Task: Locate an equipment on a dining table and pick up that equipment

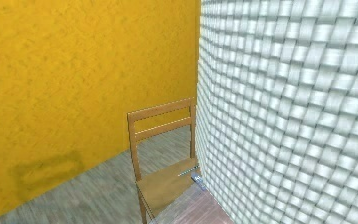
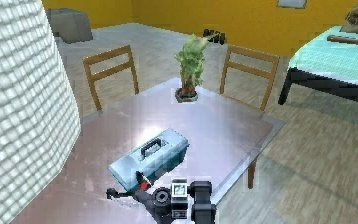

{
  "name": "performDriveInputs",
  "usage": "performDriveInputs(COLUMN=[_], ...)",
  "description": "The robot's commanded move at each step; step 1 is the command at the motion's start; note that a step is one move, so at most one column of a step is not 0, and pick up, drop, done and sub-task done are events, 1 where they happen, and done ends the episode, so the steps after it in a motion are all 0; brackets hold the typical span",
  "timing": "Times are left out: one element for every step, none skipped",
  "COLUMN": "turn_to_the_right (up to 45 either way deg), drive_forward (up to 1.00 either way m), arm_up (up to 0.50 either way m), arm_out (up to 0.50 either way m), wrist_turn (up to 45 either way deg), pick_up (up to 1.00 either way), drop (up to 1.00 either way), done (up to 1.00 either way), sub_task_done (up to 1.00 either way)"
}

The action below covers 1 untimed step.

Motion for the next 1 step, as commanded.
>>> performDriveInputs(turn_to_the_right=[0.0], drive_forward=[0.00], arm_up=[0.00], arm_out=[0.00], wrist_turn=[0.0], pick_up=[0.00], drop=[0.00], done=[1.00], sub_task_done=[0.00])
